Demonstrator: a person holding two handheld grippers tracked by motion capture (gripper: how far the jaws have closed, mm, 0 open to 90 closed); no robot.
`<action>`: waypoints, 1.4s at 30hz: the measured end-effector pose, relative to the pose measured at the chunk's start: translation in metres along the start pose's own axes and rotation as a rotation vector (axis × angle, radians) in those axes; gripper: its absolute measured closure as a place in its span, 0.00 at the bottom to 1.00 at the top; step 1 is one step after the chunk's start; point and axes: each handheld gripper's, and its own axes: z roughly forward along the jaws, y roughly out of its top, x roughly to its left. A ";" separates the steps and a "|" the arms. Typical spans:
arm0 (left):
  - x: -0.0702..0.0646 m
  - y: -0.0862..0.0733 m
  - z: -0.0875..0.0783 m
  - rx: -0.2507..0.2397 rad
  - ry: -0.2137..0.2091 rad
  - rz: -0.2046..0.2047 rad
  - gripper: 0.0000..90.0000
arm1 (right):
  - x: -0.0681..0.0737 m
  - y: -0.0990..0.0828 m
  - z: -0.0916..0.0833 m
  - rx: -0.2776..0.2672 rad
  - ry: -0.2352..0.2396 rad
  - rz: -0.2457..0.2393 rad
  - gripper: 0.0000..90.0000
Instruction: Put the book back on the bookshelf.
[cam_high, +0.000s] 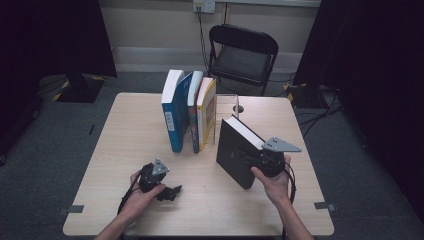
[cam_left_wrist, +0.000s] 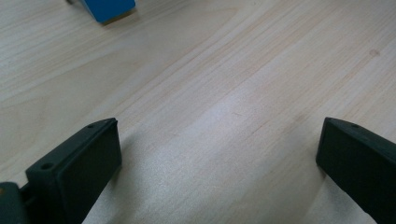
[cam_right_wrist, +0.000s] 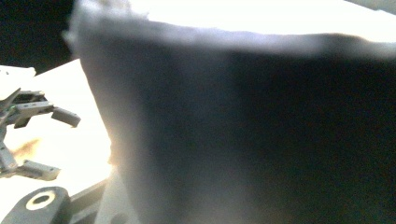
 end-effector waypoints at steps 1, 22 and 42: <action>0.000 0.000 0.000 0.000 0.000 0.000 0.00 | -0.001 0.001 0.002 0.002 -0.003 0.000 0.58; 0.001 0.000 0.000 -0.001 -0.001 0.002 0.00 | -0.012 0.003 0.021 0.001 -0.017 0.009 0.57; 0.001 0.000 0.000 0.001 -0.001 0.004 0.00 | -0.004 0.058 0.003 0.161 0.021 0.003 0.51</action>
